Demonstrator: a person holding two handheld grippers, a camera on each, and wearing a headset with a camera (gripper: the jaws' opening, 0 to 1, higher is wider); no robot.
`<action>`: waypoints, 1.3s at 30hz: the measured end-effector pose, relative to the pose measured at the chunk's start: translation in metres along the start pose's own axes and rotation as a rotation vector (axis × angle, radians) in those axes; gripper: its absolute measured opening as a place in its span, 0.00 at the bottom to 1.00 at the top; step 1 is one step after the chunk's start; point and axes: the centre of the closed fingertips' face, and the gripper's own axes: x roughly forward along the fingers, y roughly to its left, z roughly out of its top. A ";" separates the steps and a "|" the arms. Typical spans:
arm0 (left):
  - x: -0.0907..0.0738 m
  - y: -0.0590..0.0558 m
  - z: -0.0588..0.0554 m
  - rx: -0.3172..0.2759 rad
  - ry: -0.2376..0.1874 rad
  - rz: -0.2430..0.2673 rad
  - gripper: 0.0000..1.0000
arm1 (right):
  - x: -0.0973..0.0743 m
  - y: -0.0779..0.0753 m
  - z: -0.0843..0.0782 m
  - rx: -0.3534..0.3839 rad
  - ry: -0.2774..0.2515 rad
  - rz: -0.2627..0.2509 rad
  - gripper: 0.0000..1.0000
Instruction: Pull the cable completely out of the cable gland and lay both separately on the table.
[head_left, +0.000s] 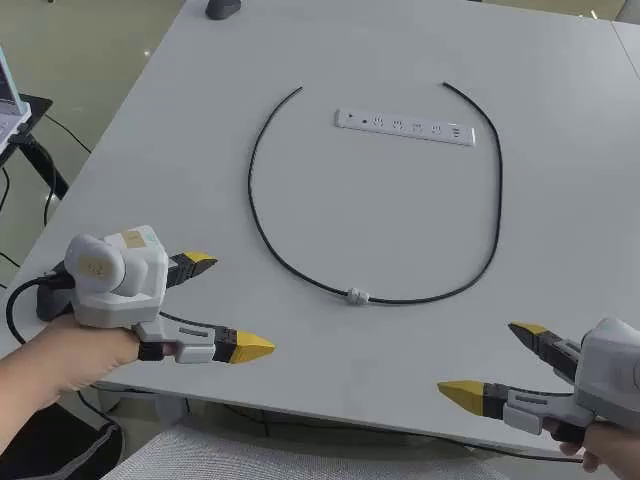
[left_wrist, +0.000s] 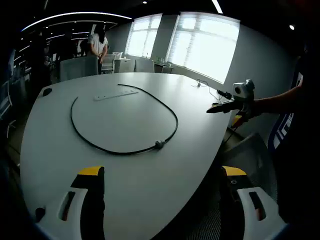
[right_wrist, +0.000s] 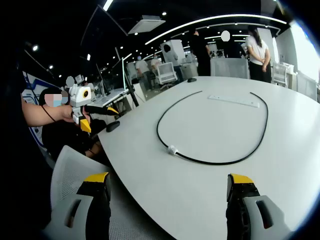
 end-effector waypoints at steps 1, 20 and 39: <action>0.000 0.000 0.000 0.000 0.001 -0.001 0.99 | -0.001 0.000 0.001 0.004 -0.005 0.001 0.99; 0.004 -0.001 0.003 0.008 0.005 -0.009 0.99 | -0.004 0.006 0.002 -0.005 0.002 -0.001 0.99; 0.005 -0.001 -0.001 0.026 0.015 -0.019 0.99 | 0.019 0.002 0.031 -0.046 -0.009 0.022 0.96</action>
